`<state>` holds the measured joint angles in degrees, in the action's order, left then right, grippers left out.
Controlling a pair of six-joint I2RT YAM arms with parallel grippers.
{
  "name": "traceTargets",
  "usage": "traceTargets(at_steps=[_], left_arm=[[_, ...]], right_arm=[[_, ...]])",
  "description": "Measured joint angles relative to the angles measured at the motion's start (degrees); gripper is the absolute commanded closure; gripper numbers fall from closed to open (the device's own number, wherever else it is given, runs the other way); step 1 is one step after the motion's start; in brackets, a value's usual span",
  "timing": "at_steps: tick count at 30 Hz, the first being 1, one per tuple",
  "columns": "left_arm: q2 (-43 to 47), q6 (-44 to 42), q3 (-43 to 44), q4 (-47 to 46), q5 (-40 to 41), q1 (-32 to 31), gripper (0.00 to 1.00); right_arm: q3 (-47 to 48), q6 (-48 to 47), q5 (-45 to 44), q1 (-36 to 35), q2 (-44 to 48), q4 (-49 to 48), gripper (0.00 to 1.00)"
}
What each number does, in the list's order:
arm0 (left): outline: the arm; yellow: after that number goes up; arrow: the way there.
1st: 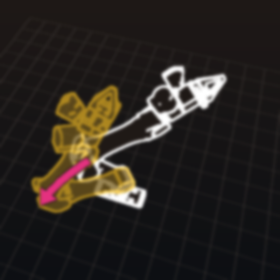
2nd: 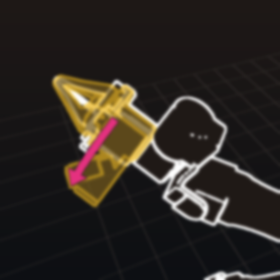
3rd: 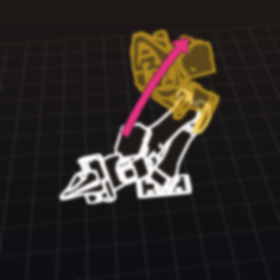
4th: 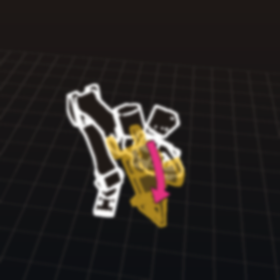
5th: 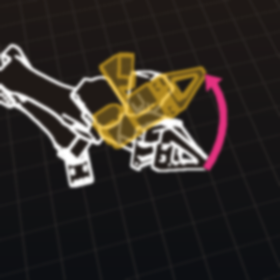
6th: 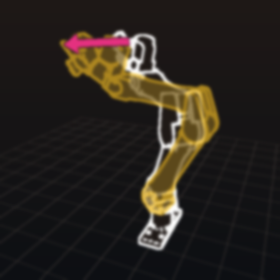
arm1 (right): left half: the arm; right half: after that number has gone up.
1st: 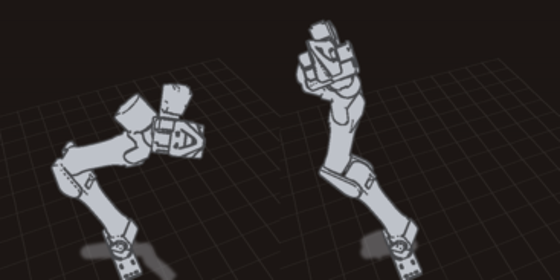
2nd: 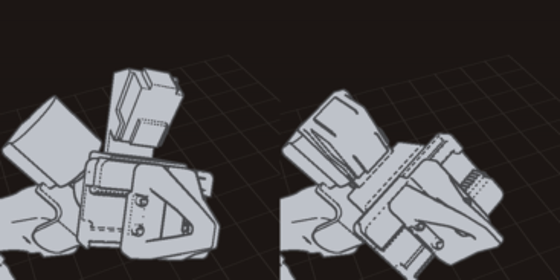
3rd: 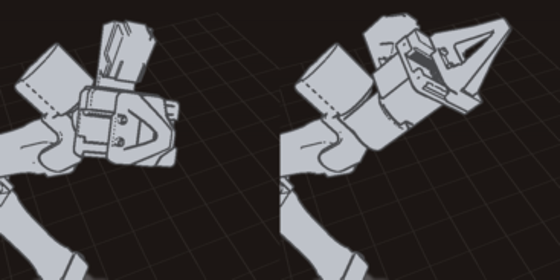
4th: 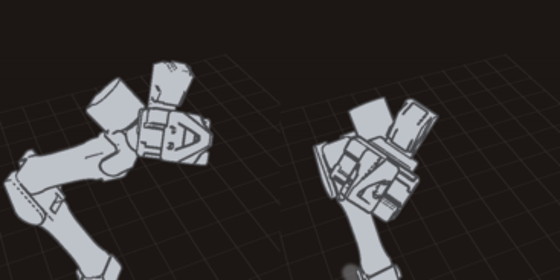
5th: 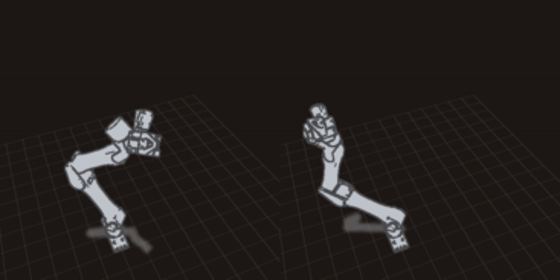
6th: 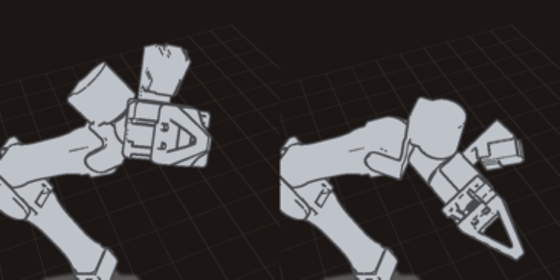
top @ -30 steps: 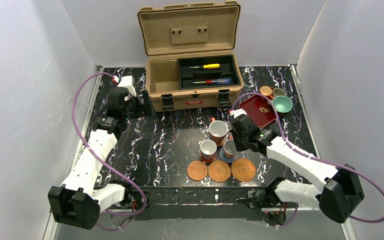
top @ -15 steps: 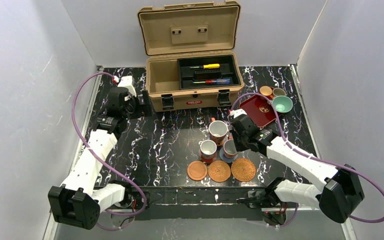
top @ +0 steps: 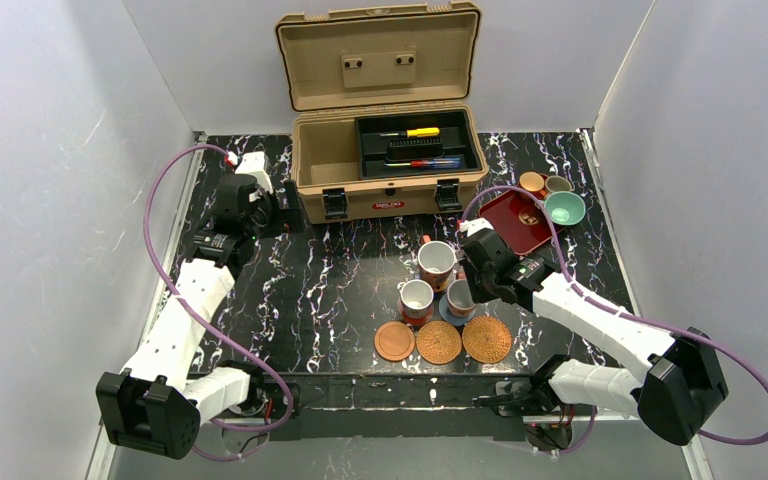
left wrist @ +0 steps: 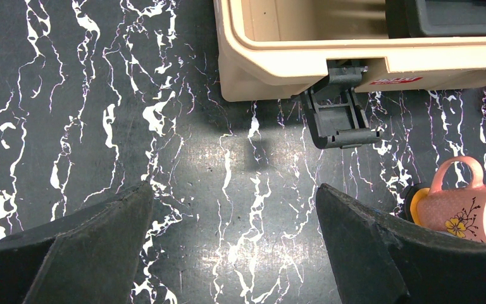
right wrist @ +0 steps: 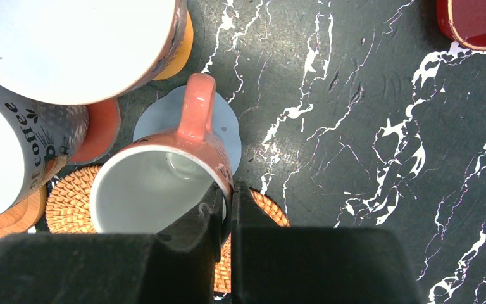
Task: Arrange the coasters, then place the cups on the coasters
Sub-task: Place the cup on the coaster.
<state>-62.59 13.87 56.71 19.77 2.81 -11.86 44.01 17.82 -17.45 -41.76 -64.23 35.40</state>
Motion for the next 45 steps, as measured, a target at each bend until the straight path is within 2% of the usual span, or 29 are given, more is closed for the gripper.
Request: traceTargets(at_steps=[8, 20, 33, 39, 45], left_arm=[[0.0, 0.0, 0.0, 0.0, 0.0, 0.0, 0.01], [0.0, 0.0, 0.0, 0.0, -0.02, 0.0, 0.01], [0.0, 0.02, 0.0, 0.0, -0.07, 0.0, 0.01], [0.0, 0.02, 0.0, 0.0, -0.07, 0.0, 0.01], [0.0, 0.02, 0.0, 0.0, -0.09, 0.0, 0.01]], right_arm=[[0.0, 0.02, -0.04, 0.0, 0.0, -0.07, 0.72], [0.0, 0.02, -0.26, 0.0, 0.0, -0.57, 0.58], [0.0, -0.11, -0.68, 0.0, -0.02, -0.87, 0.71], [0.02, -0.76, -0.94, 0.0, -0.94, -1.25, 0.81], [0.48, -1.6, -0.48, 0.0, -1.95, -1.97, 0.84]])
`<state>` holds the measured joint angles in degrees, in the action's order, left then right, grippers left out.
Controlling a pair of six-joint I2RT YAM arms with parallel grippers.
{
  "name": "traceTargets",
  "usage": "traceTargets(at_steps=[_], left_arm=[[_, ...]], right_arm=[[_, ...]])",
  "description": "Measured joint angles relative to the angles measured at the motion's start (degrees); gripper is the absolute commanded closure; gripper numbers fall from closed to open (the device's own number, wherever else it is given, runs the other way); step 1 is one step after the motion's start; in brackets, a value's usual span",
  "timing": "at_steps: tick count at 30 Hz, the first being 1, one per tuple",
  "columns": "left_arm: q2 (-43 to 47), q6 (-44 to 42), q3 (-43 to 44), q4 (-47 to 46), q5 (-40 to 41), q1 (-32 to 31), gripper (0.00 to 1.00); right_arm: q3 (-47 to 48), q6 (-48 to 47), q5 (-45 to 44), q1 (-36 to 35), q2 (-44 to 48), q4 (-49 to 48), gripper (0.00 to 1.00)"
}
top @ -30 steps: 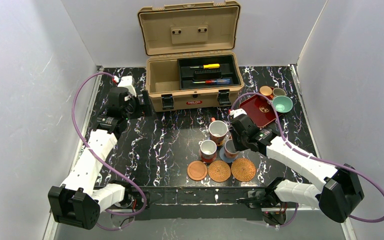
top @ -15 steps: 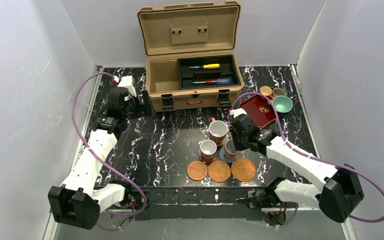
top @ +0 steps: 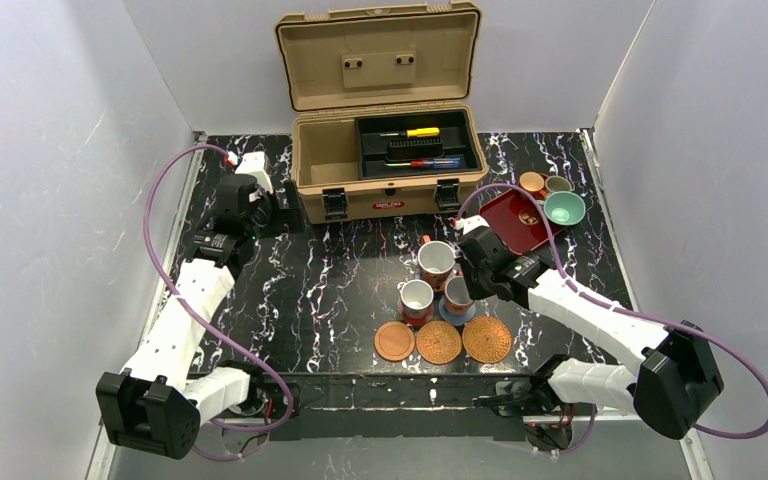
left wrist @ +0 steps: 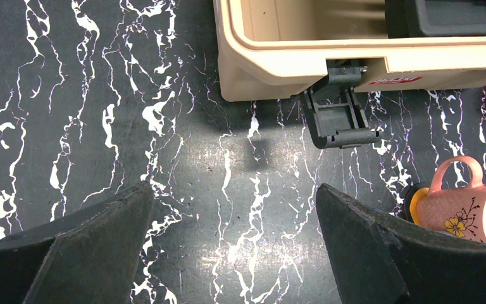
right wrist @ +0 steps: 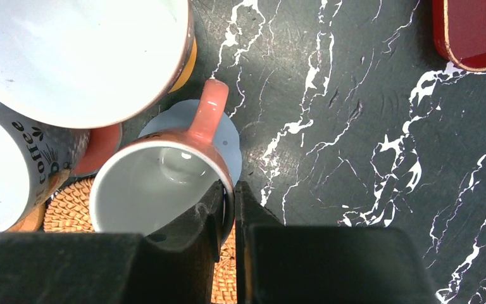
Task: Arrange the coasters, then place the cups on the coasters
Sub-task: Place the cup on the coaster.
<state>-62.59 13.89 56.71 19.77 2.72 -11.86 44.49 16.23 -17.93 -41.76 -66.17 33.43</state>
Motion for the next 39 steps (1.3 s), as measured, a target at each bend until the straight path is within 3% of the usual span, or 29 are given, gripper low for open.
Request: traceTargets(at_steps=[8, 13, 20, 24, 30, 39], left_arm=[[0.0, 0.0, 0.0, 0.0, 0.0, 0.0, 0.01], [-0.02, 0.0, 0.0, 0.0, 0.0, 0.0, 0.01], [0.0, 0.0, 0.0, 0.02, 0.0, 0.0, 0.01], [0.0, 0.0, 0.0, 0.02, -0.15, 0.0, 0.01], [0.0, 0.0, 0.0, 0.02, -0.17, 0.0, 0.01], [0.0, 0.0, 0.0, 0.04, -0.17, 0.0, 0.01]], right_arm=[[0.09, -0.61, 0.28, 0.0, -0.15, -0.35, 0.84], [0.09, -1.31, 0.66, 0.0, -0.15, -0.37, 0.58], [0.83, -1.03, 0.2, 0.0, -0.02, 0.9, 0.41], [2.34, 0.79, -1.66, 0.0, 1.9, 2.78, 0.39], [7.39, 6.6, -5.29, 0.0, 4.94, 5.9, 0.45], [9.31, 16.9, -3.39, -1.64, 3.41, 5.64, 0.48]])
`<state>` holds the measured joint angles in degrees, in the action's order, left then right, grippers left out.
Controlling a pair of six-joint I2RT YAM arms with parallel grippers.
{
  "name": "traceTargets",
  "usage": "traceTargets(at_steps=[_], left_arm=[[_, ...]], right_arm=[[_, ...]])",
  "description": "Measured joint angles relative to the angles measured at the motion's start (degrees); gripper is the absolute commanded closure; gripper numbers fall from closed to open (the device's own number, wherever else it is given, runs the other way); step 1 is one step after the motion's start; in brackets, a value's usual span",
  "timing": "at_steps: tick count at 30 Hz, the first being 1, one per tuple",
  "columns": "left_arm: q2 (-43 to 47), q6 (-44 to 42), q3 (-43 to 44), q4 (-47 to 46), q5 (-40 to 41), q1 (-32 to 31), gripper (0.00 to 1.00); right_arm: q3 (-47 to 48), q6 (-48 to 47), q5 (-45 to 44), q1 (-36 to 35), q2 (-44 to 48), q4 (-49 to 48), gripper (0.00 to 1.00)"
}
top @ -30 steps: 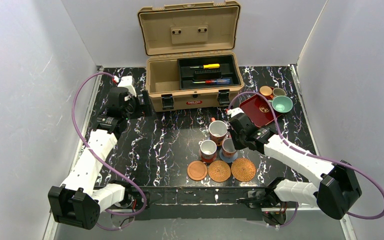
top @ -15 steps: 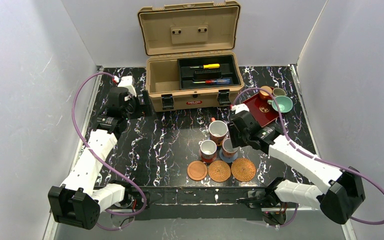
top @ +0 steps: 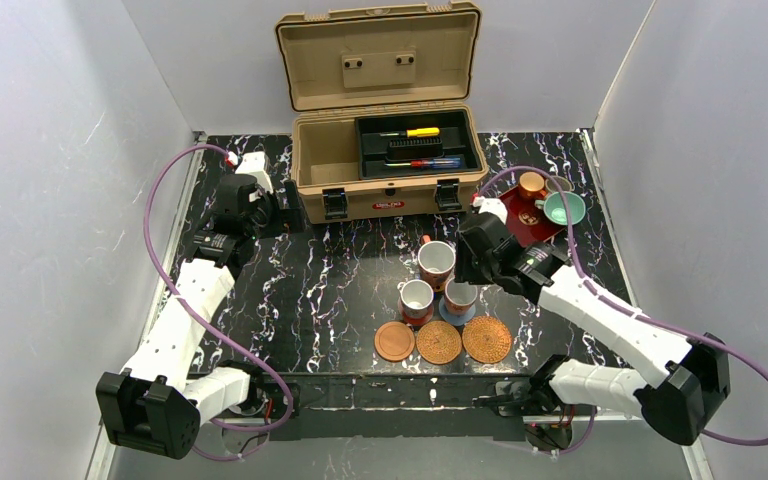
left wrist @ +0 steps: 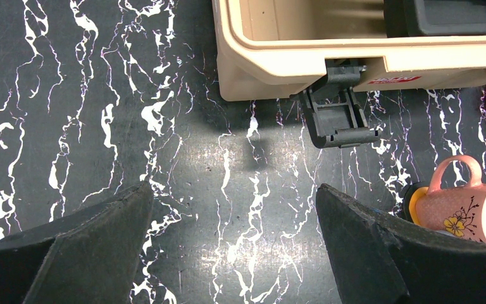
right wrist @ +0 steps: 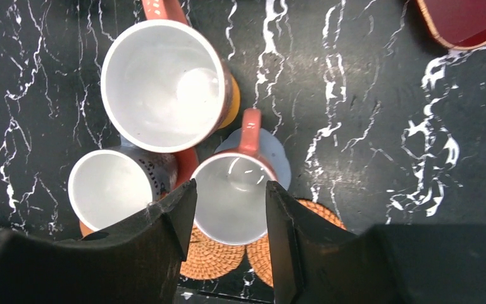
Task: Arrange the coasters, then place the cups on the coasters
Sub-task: Place the cup on the coaster.
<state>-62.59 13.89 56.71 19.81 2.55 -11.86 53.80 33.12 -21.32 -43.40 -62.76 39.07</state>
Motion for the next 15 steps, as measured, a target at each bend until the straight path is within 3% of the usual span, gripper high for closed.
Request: traceTargets(at_steps=[15], left_arm=[[0.0, 0.0, 0.0, 0.0, 0.0, 0.0, 0.01]], right_arm=[[-0.44, 6.23, -1.05, -5.77, -7.43, -1.73, 0.52]])
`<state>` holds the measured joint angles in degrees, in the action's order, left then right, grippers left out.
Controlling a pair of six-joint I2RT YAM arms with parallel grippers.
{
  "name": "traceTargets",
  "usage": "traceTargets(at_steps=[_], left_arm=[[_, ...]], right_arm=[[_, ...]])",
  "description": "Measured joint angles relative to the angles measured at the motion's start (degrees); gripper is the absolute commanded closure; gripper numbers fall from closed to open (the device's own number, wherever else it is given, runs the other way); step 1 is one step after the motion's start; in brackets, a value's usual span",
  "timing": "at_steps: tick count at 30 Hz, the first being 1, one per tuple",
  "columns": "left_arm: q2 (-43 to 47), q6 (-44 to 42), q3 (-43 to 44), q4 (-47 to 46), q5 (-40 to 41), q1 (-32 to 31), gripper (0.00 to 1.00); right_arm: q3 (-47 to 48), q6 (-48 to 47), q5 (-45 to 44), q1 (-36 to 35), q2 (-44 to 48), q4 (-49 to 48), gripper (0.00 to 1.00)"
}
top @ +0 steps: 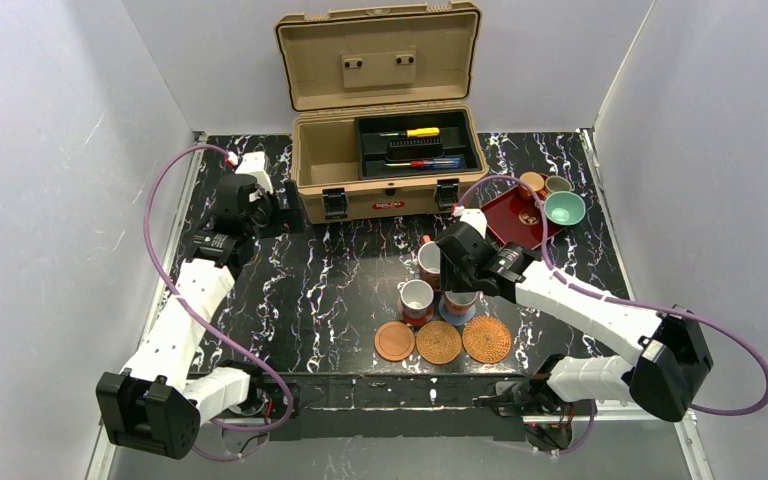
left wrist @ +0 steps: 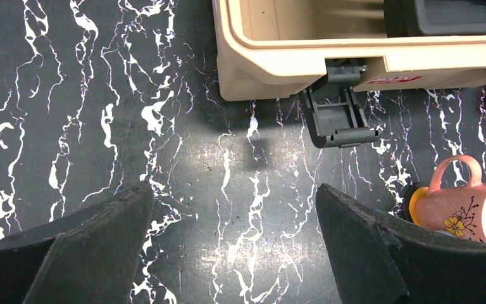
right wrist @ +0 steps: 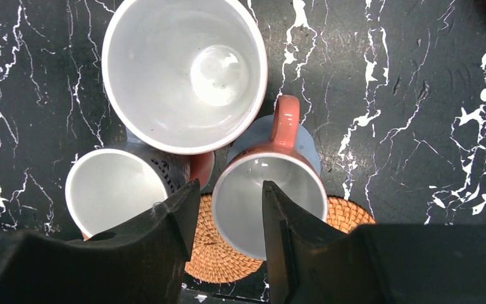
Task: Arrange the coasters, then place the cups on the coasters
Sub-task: Place the cup on the coaster.
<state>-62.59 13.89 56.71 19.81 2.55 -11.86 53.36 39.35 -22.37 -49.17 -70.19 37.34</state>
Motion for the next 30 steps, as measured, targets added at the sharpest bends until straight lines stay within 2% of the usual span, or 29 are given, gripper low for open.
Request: traceTargets(at_steps=[5, 21, 30], left_arm=[[0.0, 0.0, 0.0, 0.02, 0.0, 0.0, 0.01], [0.0, 0.0, 0.0, 0.09, 0.0, 0.0, 0.01], [0.0, 0.02, 0.0, 0.11, -0.02, 0.0, 0.01]], right_arm=[[-1.46, 0.79, -0.17, -0.33, -1.62, -1.57, 0.54], [-2.29, 0.7, -0.17, -1.27, -3.45, -3.04, 0.86], [-2.38, 0.22, -0.2, -1.46, -3.39, -3.04, 0.91]])
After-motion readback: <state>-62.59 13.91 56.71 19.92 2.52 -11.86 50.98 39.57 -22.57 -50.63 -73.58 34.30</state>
